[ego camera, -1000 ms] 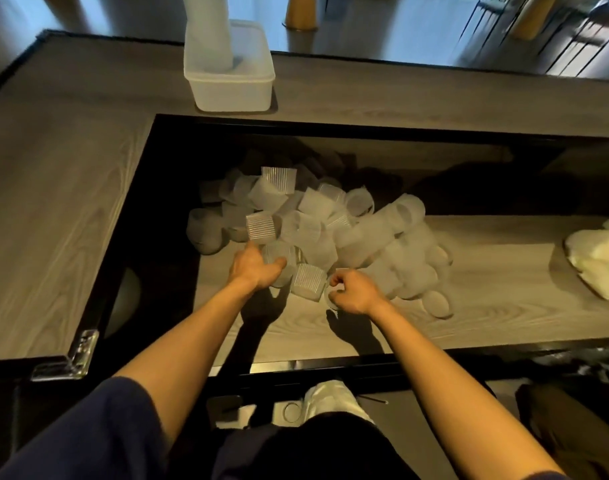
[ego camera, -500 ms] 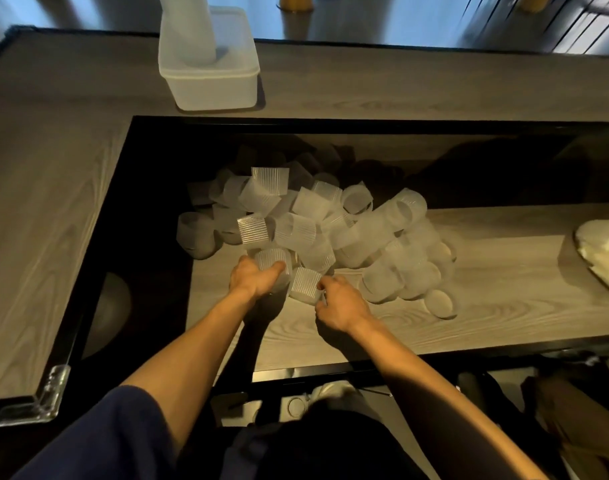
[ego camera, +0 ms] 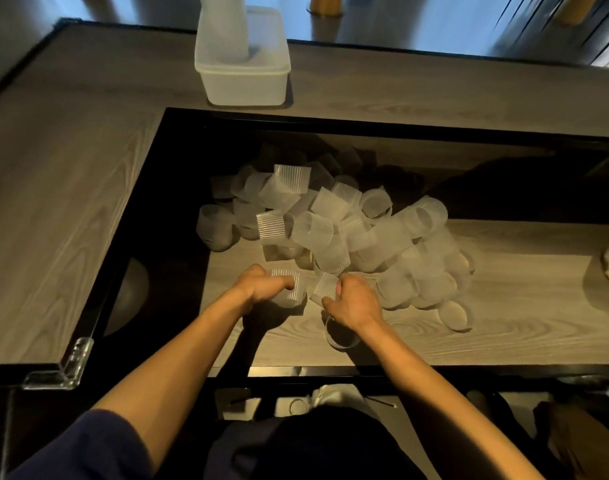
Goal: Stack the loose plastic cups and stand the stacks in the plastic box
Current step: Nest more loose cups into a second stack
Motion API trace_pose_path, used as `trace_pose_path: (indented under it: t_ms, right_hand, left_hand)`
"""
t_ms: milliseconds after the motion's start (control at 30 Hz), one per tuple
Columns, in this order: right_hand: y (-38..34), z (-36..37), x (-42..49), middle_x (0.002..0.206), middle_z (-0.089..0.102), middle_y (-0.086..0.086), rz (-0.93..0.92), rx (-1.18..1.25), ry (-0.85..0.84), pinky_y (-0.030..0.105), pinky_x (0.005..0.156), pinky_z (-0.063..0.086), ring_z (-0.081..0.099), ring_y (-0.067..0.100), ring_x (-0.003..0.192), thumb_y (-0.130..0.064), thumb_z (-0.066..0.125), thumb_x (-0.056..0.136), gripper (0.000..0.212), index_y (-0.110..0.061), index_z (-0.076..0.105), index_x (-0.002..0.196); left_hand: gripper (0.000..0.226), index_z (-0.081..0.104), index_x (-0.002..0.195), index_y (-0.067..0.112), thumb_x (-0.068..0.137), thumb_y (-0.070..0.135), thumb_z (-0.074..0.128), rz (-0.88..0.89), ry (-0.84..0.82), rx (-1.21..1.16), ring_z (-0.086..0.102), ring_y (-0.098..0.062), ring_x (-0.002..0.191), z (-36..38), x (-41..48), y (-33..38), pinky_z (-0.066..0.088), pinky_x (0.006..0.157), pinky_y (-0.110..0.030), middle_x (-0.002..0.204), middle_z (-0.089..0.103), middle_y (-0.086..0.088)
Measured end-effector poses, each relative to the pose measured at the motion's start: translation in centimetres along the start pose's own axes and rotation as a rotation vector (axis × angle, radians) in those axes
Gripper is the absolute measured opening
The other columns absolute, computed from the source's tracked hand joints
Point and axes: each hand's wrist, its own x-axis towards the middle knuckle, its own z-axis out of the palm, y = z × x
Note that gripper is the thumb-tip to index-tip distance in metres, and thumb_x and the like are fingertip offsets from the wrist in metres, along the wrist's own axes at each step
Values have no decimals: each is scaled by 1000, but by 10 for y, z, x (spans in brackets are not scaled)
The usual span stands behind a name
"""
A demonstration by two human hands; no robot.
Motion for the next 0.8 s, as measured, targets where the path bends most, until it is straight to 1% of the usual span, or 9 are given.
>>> trace_pose_path:
  t_ms: [67,133,233,300,367,433,567,667,800]
  right_hand:
    - [0,0,2,118,49,5,14,70,39,40,88,52,60,27,101,-36,76,86,35,-18,52,105]
    - [0,1,4,122,47,4,4,71,6,39,91,52,59,26,105,-34,76,87,39,-18,52,113]
    - [2,3,5,118,53,3,-33,77,-32,35,83,46,57,23,102,-25,74,88,34,-18,51,112]
    - [1,3,5,111,57,3,-54,82,-34,31,78,41,54,21,96,-19,72,88,28,-18,51,108]
    - [-1,2,6,107,60,3,-57,108,-40,32,78,42,58,23,97,-16,70,88,24,-17,54,107]
    - [-3,0,6,102,62,2,-58,137,-29,34,78,45,60,24,96,-15,69,89,19,-16,56,103]
    - [-7,-9,6,91,63,1,-90,189,19,32,72,43,59,22,84,-14,67,90,13,-18,56,96]
    - [-8,-17,4,85,62,-3,-103,222,46,34,71,46,59,20,81,-15,68,89,14,-20,55,92]
    - [-8,-26,0,79,58,-7,-106,250,68,32,69,43,56,16,75,-16,68,88,15,-21,54,89]
  left_hand:
    - [49,49,116,16,83,37,78,-4,11,-36,57,-26,110,-6,-1,2,48,77,-33,116,57,-8]
    - [51,53,119,14,82,37,79,1,20,-103,58,-24,103,-10,-1,2,45,68,-31,112,60,-8]
    - [39,56,107,15,81,31,80,67,69,-196,55,-15,84,-10,-3,0,44,62,-29,98,59,-3]
    - [34,57,103,18,80,24,82,141,105,-241,58,-15,87,-7,-2,-4,49,69,-29,100,61,-2]
    - [40,59,112,19,80,16,83,198,108,-270,61,-15,95,-5,-5,-6,56,79,-31,107,61,1]
    - [47,58,117,22,80,8,83,241,108,-272,60,-15,101,-4,-5,-9,57,85,-33,111,59,6]
    - [57,57,119,29,77,1,85,321,120,-322,63,-13,108,-1,-3,-13,58,88,-34,110,61,14]
    - [60,58,121,28,76,-1,85,346,165,-351,58,-9,108,1,-1,-11,56,92,-34,108,59,18]
    - [62,58,128,21,77,-1,85,379,187,-303,56,-11,111,3,5,-14,50,94,-28,118,60,10]
